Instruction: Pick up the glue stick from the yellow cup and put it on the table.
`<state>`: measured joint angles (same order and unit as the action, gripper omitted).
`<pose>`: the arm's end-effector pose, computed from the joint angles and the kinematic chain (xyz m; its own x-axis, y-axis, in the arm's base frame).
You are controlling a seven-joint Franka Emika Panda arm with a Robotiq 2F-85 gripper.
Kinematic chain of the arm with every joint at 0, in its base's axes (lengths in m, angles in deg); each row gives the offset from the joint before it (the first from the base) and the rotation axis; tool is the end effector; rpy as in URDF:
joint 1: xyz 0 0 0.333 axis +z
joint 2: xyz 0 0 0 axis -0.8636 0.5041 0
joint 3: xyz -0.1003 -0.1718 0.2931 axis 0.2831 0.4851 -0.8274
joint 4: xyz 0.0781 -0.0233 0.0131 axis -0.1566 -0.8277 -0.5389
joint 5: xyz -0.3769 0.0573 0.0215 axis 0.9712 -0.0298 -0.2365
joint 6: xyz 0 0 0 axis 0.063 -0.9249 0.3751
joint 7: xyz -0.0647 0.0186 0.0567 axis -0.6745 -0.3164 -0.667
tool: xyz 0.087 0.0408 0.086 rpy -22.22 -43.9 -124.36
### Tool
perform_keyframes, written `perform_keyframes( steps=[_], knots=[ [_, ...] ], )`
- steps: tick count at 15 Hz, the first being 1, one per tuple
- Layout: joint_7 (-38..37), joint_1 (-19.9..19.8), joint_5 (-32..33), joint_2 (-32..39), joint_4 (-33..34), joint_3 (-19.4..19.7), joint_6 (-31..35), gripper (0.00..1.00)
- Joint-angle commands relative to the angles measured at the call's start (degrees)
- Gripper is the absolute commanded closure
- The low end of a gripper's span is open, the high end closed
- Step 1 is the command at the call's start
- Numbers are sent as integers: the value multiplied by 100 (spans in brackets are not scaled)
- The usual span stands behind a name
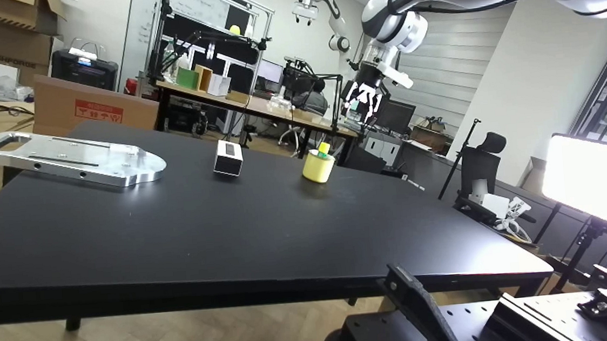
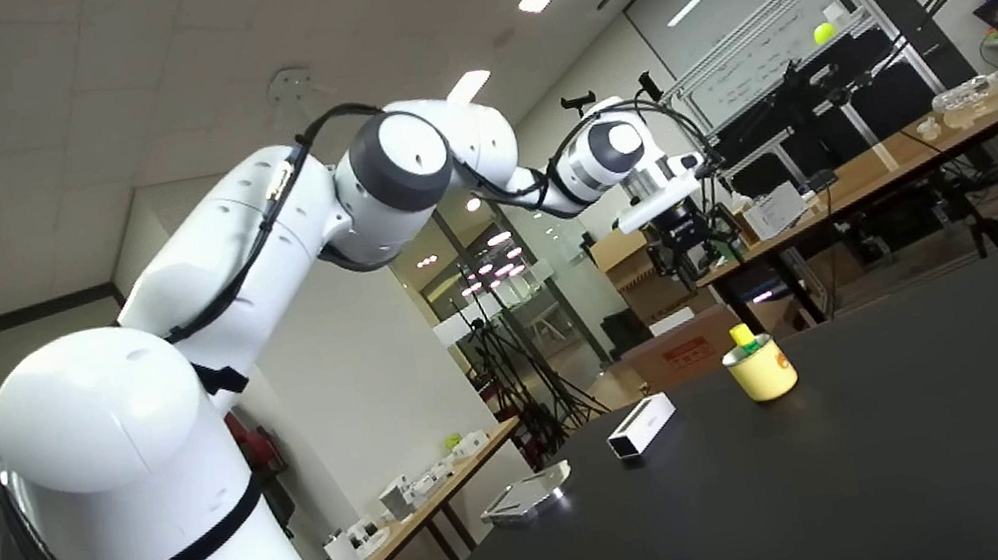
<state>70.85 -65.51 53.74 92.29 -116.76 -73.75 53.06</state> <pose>0.8095 -0.0771 0.2606 0.9758 0.2140 0.0446 0.2155 -0.9760 -0.0320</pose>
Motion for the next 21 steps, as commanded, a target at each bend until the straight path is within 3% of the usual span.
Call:
perform_keyframes(
  steps=[1, 9, 16, 17, 18, 21],
  knots=[
    [79, 103, 175, 775, 1193, -143, -350, 0],
    [427, 168, 163, 1718, 2178, -259, -222, 0],
    [628, 174, 20, 2120, 2455, -259, -39, 0],
    [627, 167, -2, 2167, 2481, -279, 62, 9],
    [613, 167, -8, 2197, 2496, -290, 122, 25],
    [604, 174, -4, 2254, 2504, -300, 236, 47]
  ],
)
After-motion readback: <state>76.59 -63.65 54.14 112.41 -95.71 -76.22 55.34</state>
